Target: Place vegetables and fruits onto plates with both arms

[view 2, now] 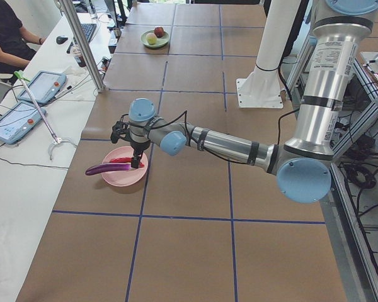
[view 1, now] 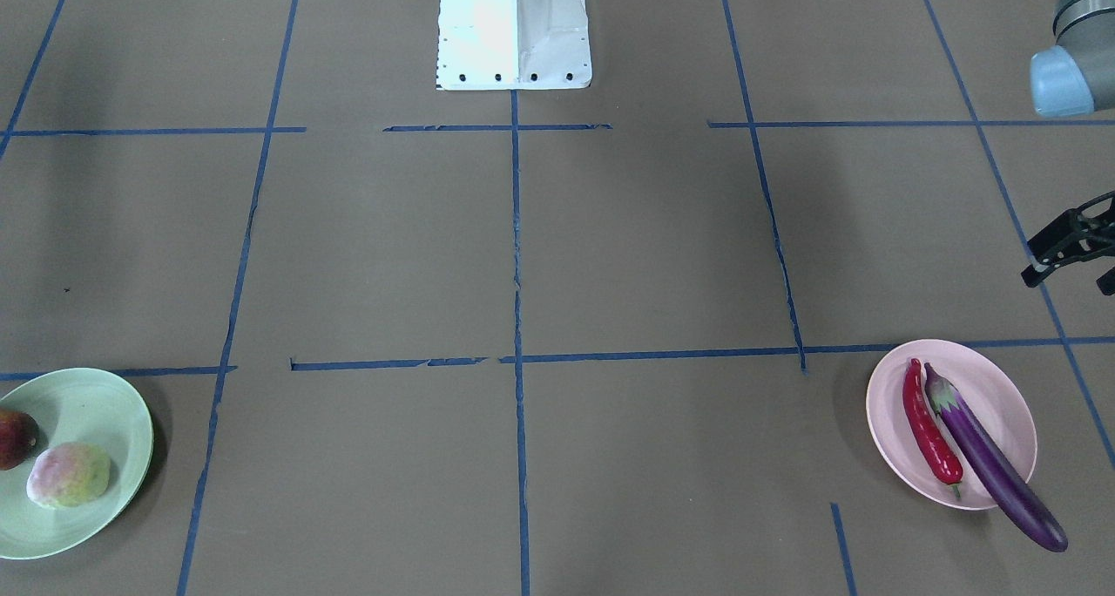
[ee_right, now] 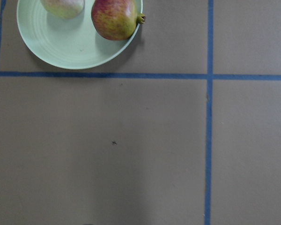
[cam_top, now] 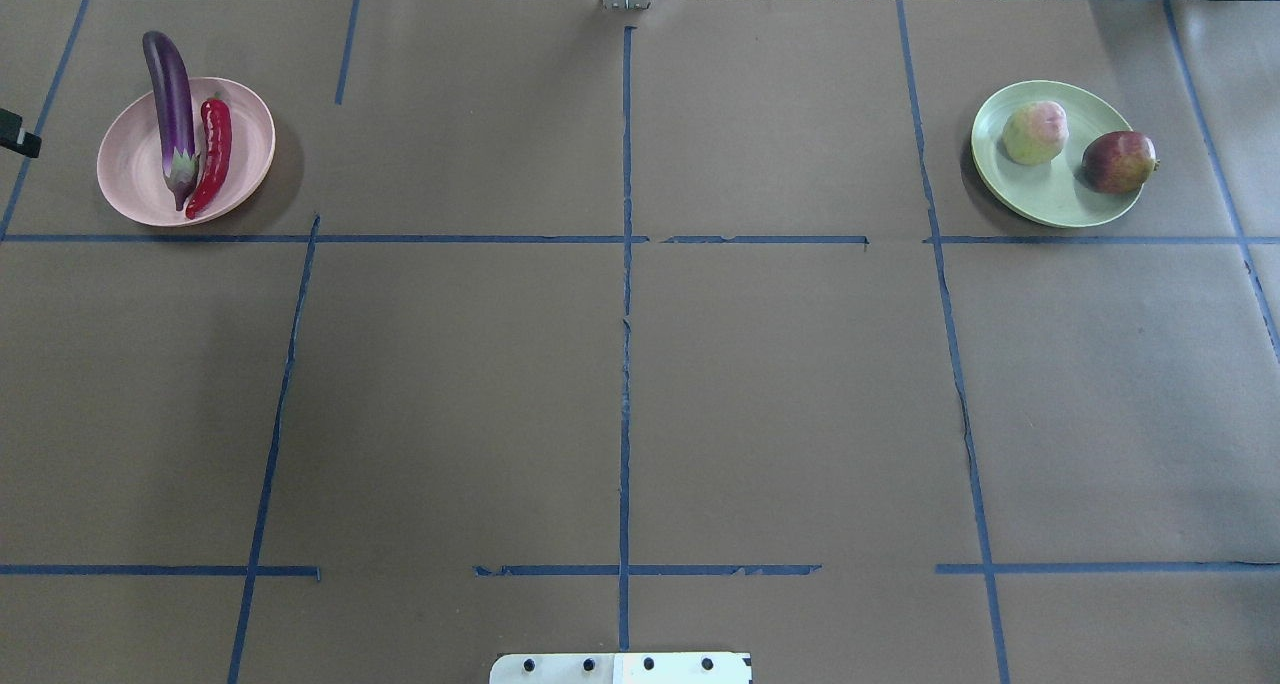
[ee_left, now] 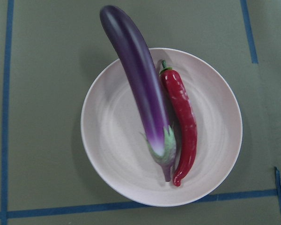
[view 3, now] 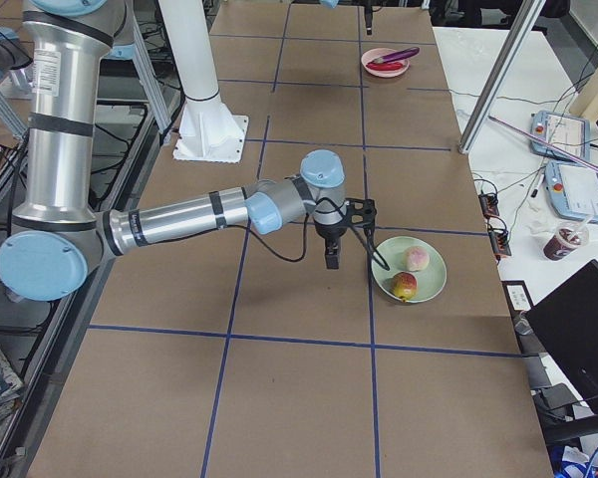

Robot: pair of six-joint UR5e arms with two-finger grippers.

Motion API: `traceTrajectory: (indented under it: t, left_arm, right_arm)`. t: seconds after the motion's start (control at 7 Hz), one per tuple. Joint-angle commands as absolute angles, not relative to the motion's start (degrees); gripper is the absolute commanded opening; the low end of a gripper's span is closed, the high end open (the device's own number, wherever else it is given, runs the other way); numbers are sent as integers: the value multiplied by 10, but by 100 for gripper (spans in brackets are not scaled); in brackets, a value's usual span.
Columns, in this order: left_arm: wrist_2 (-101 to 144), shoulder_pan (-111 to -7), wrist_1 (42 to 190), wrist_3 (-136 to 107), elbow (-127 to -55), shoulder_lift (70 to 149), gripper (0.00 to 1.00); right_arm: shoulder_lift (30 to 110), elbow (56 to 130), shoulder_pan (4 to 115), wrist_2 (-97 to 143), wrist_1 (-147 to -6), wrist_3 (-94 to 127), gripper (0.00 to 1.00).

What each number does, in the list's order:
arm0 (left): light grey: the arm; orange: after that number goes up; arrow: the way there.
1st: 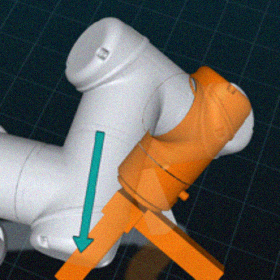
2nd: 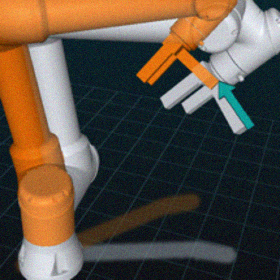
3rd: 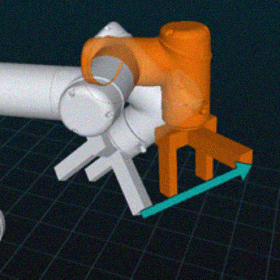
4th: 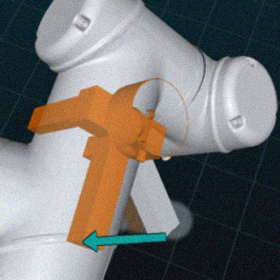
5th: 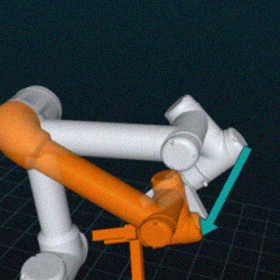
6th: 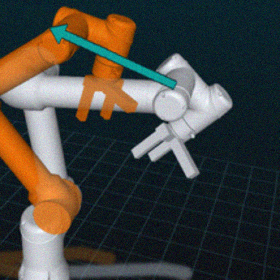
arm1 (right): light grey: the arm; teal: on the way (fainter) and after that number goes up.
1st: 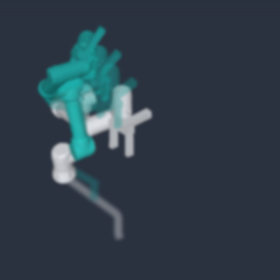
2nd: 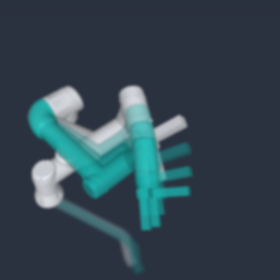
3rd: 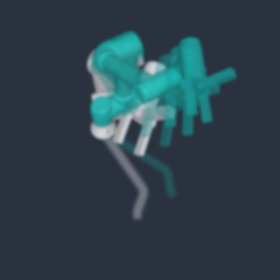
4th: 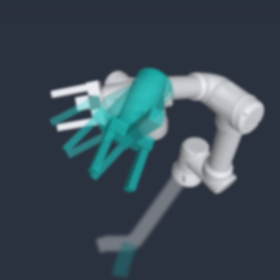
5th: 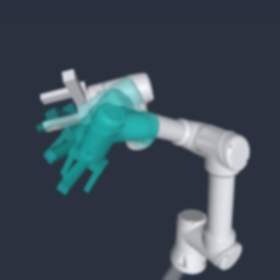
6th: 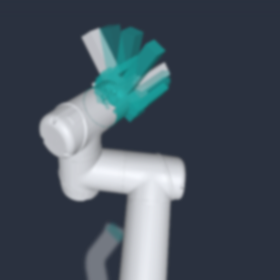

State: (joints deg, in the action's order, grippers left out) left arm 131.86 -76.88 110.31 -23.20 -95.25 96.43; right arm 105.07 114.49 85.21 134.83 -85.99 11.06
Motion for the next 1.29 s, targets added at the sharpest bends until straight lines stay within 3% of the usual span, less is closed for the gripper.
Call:
traceTrajectory:
  t: [0.0,0.57,1.14]
  left_arm:
    - [1336,-829,999,-67,-1023,885,100]
    - [1339,-859,868,36,-1053,787,100]
    - [1339,-864,834,34,-1115,783,100]
  right_arm:
    - [1098,1144,920,1354,-974,-97,100]
    - [1122,1148,915,1341,-978,-105,100]
    - [1123,1145,897,1347,-978,-105,100]
